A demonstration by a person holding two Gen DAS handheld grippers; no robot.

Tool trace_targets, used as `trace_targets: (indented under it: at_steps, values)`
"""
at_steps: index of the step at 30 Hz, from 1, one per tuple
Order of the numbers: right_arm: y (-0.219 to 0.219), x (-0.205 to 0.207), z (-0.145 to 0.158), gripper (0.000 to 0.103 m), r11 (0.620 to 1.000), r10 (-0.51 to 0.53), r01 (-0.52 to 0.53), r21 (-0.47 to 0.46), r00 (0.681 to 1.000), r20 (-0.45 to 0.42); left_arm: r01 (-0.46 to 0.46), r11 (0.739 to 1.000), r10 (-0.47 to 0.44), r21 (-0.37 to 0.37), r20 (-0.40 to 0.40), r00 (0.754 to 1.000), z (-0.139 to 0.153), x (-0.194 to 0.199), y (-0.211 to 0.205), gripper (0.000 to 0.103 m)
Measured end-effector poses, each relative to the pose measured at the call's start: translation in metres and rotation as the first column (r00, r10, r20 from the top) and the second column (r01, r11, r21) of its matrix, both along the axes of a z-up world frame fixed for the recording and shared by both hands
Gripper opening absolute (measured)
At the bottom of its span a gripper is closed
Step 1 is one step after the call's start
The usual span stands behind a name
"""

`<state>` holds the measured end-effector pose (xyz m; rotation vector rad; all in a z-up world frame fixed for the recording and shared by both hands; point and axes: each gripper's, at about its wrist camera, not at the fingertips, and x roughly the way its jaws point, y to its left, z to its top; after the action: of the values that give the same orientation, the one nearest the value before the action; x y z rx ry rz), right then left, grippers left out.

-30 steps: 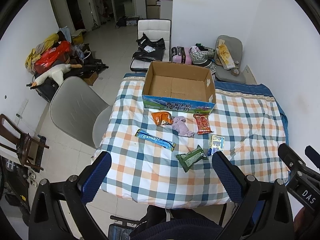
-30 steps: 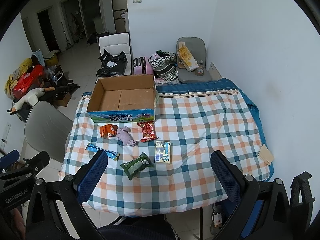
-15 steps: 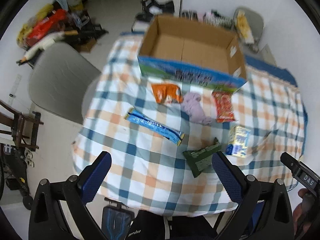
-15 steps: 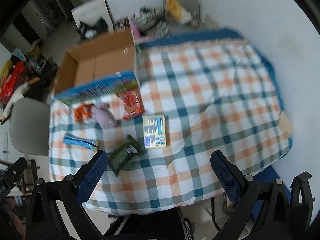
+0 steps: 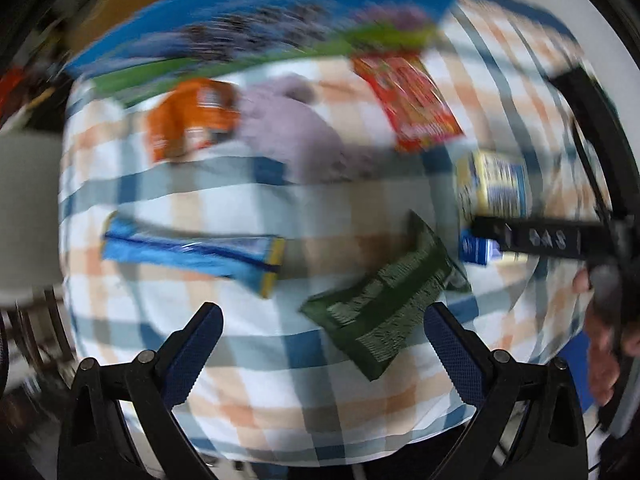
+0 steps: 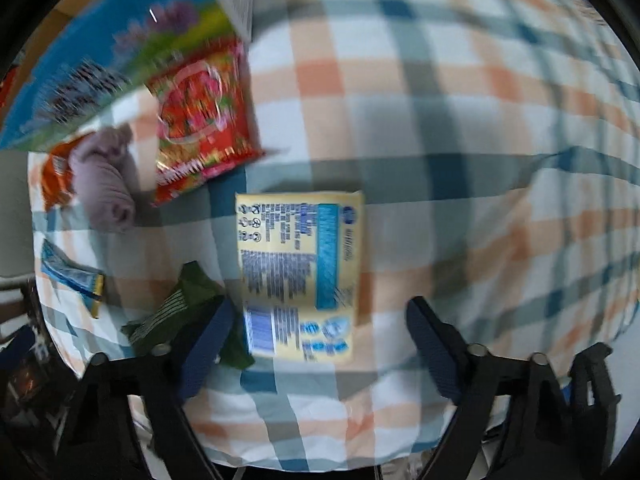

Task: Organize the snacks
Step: 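Grasp the green snack bag with the left gripper while the right grasps the milk carton, then carry both items over the box and lower them inside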

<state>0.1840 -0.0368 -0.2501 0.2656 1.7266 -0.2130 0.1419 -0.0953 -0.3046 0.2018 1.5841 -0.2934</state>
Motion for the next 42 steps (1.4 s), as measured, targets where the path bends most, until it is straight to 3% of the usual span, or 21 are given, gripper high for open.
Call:
trace_targets:
  at_steps: [2,8,9,10,11,12,15,18,19,21,26,30,31,32,33,42]
  values:
    - [-0.003,0.001,-0.019,0.066,0.999,-0.005,0.007,0.05,0.999,-0.033,0.085,0.996,-0.085,-0.008,-0.023,0.996,-0.012,-0.003,-0.015,0.103]
    - [-0.017,-0.014,-0.03,0.066,0.998,0.038,-0.035,0.049,0.997,-0.073,0.292,0.956,-0.291,0.007,-0.084,0.953,-0.047,-0.004,-0.054,0.103]
    - [-0.021,-0.017,-0.035,0.066,0.998,0.043,-0.039,0.05,0.996,-0.081,0.303,0.953,-0.301,0.007,-0.101,0.948,-0.056,-0.001,-0.058,0.096]
    - [-0.023,-0.019,-0.04,0.066,0.998,0.048,-0.043,0.051,0.995,-0.089,0.298,0.955,-0.294,0.012,-0.119,0.948,-0.063,0.002,-0.06,0.073]
    - [-0.026,-0.021,-0.047,0.066,0.998,0.05,-0.046,0.05,0.994,-0.097,0.276,0.961,-0.272,0.01,-0.14,0.952,-0.069,0.007,-0.06,0.06]
    - [-0.026,-0.023,-0.052,0.066,0.998,0.049,-0.044,0.049,0.994,-0.1,0.236,0.972,-0.233,-0.003,-0.164,0.959,-0.074,0.011,-0.057,0.055]
    - [-0.031,-0.025,-0.071,0.066,0.997,0.041,-0.035,0.063,0.994,-0.098,0.027,1.0,-0.024,0.012,-0.191,0.981,-0.076,0.029,-0.036,0.052]
    - [-0.033,-0.025,-0.082,0.067,0.996,0.024,-0.017,0.083,0.996,-0.083,-0.203,0.979,0.199,-0.001,-0.192,0.961,-0.077,0.042,-0.007,0.053]
    - [-0.035,-0.026,-0.088,0.067,0.995,0.012,-0.005,0.097,0.997,-0.072,-0.23,0.973,0.225,-0.002,-0.2,0.954,-0.08,0.044,-0.001,0.054]
    - [-0.04,-0.028,-0.1,0.067,0.993,-0.01,0.019,0.119,0.997,-0.074,-0.244,0.97,0.234,-0.009,-0.249,0.94,-0.091,0.043,0.005,0.056]
    - [-0.059,-0.028,-0.131,0.067,0.989,-0.038,0.049,0.139,0.996,-0.08,-0.155,0.987,0.142,-0.033,-0.246,0.959,-0.103,0.045,0.003,0.056]
    - [-0.061,-0.026,-0.163,0.067,0.992,-0.031,0.044,0.118,0.994,-0.108,-0.186,0.982,0.177,-0.027,-0.206,0.962,-0.106,0.043,0.004,0.041]
    - [-0.061,-0.025,-0.17,0.067,0.993,-0.031,0.043,0.111,0.994,-0.106,-0.2,0.98,0.191,-0.025,-0.191,0.963,-0.104,0.043,0.007,0.04]
    - [-0.061,-0.025,-0.178,0.066,0.994,-0.106,0.108,0.011,0.988,-0.116,-0.205,0.978,0.198,-0.024,-0.175,0.965,-0.095,0.032,0.014,0.039]
    - [-0.059,-0.025,-0.187,0.066,0.995,-0.1,0.101,0.005,0.989,-0.112,-0.209,0.978,0.204,-0.023,-0.152,0.967,-0.088,0.028,0.019,0.036]
    - [-0.053,-0.038,-0.175,0.065,0.998,-0.028,0.028,0.062,1.0,0.009,-0.274,0.955,0.279,-0.112,0.034,0.96,0.016,0.03,0.056,0.034]
